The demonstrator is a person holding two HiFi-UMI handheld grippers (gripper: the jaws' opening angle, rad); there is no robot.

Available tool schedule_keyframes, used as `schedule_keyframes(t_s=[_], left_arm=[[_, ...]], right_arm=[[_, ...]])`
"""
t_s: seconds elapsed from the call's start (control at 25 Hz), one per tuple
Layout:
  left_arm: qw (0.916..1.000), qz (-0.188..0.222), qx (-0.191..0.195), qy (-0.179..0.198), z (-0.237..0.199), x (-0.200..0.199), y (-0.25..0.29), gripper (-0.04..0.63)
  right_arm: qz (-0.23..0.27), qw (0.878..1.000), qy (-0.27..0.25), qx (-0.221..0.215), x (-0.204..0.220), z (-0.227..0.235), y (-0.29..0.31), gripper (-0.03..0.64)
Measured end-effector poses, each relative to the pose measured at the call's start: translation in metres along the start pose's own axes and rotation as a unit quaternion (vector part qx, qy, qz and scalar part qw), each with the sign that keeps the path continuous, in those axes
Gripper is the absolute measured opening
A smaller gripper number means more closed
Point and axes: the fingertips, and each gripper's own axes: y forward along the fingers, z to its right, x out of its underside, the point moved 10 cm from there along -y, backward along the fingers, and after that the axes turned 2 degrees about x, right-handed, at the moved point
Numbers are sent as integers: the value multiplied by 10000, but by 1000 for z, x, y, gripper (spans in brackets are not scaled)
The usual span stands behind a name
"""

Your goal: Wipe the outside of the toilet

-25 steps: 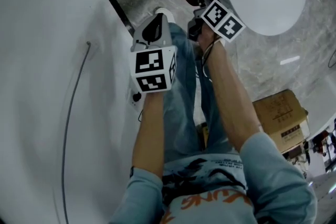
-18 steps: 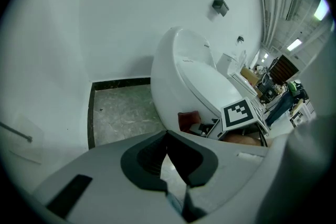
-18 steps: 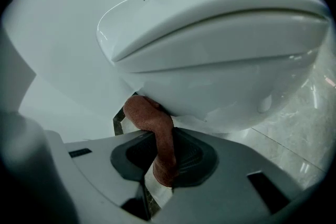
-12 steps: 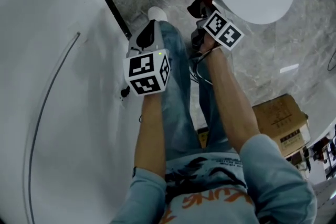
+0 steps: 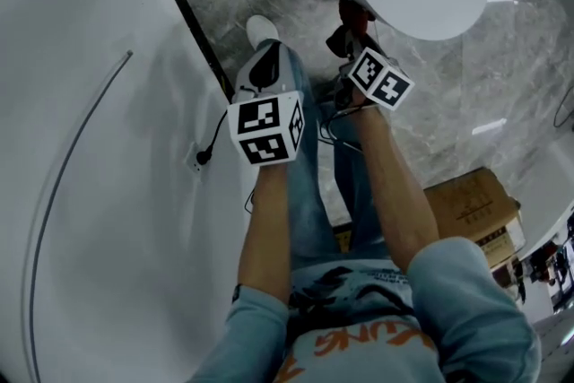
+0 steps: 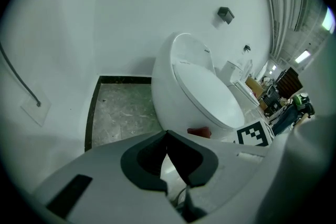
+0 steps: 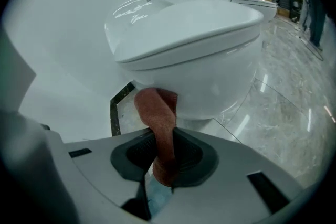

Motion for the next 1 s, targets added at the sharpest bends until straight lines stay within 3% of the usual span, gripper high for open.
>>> schedule_keyframes(t_s=[0.44,0.68,1.0], left_arm=[[9998,-136,-143,-53,-53,-38,13,-5],[9994,-329,-15,-60,-81,-67,35,-5],[9987,-491,138,6,-119,-109,62,-5]], right_arm=[[-209,9988,-32,-451,2,-82,18,72],[-214,9943,-813,-650,-26,-137,51,72],[-176,9941,-943,-514,-62,-182,105,72]])
